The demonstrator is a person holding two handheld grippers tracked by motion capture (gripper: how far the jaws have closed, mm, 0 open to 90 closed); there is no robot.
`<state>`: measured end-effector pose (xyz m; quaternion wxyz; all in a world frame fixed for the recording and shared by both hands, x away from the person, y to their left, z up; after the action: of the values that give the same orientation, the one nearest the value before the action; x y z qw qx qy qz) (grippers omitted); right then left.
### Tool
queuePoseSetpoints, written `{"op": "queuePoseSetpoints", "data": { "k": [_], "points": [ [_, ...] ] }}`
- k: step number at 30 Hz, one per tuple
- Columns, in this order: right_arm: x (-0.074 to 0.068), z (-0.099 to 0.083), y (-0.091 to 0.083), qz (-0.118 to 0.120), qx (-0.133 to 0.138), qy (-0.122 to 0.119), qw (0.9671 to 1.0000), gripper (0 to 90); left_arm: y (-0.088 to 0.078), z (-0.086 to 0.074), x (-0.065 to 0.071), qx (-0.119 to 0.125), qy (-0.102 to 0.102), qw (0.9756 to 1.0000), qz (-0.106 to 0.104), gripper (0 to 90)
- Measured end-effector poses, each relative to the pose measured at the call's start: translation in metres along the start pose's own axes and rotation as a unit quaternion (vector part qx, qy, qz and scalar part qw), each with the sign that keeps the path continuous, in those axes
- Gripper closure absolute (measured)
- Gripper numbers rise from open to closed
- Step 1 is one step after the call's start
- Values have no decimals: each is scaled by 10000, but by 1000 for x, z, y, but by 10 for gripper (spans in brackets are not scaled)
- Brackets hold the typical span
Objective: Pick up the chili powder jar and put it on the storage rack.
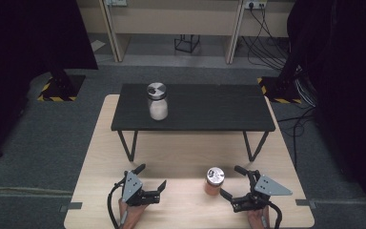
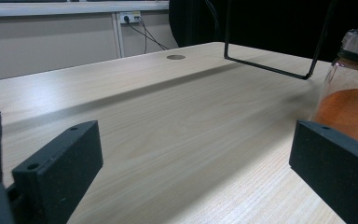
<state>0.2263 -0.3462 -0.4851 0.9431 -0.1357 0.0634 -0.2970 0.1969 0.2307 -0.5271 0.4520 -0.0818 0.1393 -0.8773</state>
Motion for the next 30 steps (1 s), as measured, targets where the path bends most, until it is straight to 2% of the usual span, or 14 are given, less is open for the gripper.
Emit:
{"op": "queuePoseSetpoints", "data": {
  "k": [3,9,12,20,30],
  "points": [
    [-4,-1,5,-21,-19,-35,10000,7,0,0,0,1,2,10000,-5,21],
    [-9,-4,14,-122,-39,69,9999,8,0,0,0,0,0,10000,-8,21],
    [-9,-6,17,-130,-56,161,9998,8,0,0,0,-1,1,10000,-13,22],
    [-11,-7,22,-168,-129,154,9997,8,0,0,0,-5,-1,10000,-18,23],
    [-5,-3,27,-115,-344,117,9993,9,0,1,-1,-13,19,10000,-38,23]
  ]
}}
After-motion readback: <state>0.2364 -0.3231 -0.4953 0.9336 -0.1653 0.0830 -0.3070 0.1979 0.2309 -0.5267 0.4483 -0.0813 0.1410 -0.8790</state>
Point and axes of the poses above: each handheld gripper's, and its own axes: y roughly forward along the jaws, z roughly out of its top, x roughly to its right, the point moved 1 cm from there along y, roughly forward along the jaws, and after that the axes turned 10 degrees about -x, right-handed, at the moved point
